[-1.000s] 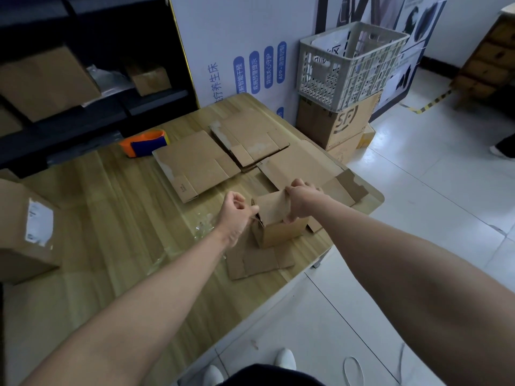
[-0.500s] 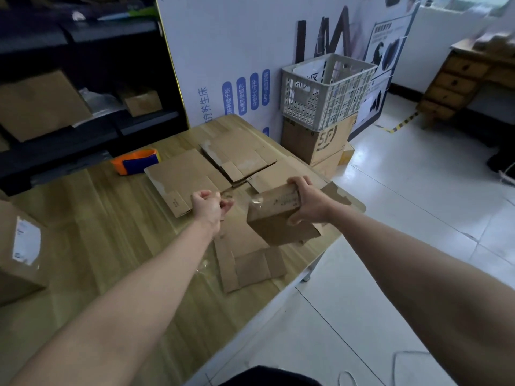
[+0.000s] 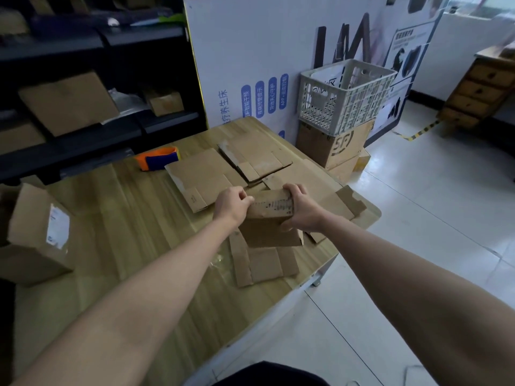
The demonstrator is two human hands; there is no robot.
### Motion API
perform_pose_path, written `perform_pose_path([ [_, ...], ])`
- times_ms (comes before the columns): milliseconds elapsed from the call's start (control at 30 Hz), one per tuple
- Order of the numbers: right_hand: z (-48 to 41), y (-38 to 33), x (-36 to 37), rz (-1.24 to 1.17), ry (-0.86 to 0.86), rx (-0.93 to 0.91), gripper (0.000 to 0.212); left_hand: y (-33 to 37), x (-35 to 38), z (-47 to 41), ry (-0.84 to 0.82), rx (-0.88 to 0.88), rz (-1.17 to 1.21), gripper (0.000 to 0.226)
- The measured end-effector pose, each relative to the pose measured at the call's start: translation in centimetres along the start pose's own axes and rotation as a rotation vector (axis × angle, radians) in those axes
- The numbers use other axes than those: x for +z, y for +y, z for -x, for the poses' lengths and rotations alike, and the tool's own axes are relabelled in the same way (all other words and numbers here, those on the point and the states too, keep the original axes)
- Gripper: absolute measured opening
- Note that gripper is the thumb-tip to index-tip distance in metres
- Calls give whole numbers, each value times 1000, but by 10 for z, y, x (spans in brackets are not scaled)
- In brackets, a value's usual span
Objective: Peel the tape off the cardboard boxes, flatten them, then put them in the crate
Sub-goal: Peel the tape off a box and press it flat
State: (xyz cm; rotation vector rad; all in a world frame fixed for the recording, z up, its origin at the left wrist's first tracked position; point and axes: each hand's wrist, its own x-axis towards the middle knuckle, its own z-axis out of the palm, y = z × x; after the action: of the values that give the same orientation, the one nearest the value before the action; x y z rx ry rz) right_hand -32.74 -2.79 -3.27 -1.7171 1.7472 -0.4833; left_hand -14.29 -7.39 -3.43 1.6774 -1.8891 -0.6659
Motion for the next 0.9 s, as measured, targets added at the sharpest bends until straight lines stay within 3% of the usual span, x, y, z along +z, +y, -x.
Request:
perform_pose_path([
  [167,-9,-10,9,242,-228,81,105,-22,-3,2,68,-82,53,20],
  [400,-20,-34,29,247,-471,127,99,-40,-11,1,140,-383,574,18],
  [500,-22,-42,44,201,-349,113,106,-40,-9,2,112,-492,877,19],
  [600,-23,-44,52,320,-201,38,106,-40,-9,8,46,-579,1158,18],
  [700,-27,-47,44,450,-140,-26,101,-47,-16,6,149,-657,1242,12],
  [800,-27,-38,24,437,-43,54,96,-74,-32,-1,373,-699,1071,16],
  [900,-24,-23,7,487,97,159,89,-102,-40,-1,390,-586,766,22],
])
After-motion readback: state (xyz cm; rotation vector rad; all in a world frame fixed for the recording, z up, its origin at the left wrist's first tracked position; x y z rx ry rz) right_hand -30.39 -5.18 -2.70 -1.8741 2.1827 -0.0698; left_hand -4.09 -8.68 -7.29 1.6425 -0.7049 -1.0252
